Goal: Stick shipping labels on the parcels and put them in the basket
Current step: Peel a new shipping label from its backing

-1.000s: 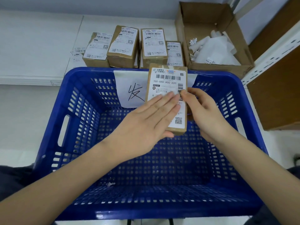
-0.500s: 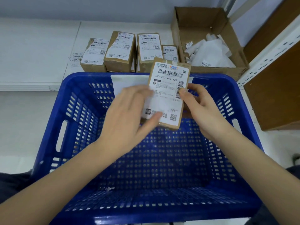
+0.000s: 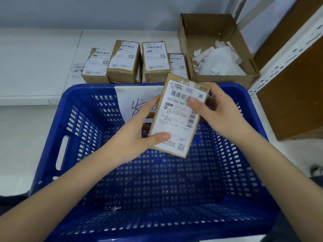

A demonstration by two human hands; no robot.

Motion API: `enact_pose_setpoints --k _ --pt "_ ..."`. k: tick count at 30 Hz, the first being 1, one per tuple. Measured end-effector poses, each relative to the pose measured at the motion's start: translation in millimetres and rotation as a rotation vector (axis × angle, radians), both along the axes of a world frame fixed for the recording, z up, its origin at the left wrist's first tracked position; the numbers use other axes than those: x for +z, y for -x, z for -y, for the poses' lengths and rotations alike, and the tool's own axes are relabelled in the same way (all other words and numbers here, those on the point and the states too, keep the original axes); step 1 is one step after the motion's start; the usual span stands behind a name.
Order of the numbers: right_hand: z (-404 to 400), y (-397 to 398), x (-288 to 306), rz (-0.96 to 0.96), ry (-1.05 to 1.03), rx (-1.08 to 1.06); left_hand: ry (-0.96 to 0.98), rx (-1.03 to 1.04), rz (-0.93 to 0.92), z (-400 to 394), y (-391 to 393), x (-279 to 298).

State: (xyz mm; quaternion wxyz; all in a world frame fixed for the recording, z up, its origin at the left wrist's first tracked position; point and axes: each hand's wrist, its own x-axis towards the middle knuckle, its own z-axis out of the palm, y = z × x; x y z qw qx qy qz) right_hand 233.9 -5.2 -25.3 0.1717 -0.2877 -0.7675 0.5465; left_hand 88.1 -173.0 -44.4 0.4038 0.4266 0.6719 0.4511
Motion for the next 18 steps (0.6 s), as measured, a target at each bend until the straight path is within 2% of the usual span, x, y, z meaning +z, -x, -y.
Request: enact_pose_setpoints --k 6,11,15,18 --pt "-1 3 2 0.034 -0.105 -0.064 0.032 0.0 0.048 4 0 -1" --pt "-1 7 -2 0.025 0.153 -0.025 0.05 0.058 -0.032 2 8 1" --pt "9 14 -4 -0.001 0.217 -0.007 0.058 0.146 -0.06 -2 11 0" --pt "17 21 -14 0.004 0.244 -0.058 0.08 0.177 -0.183 -3 11 -5"
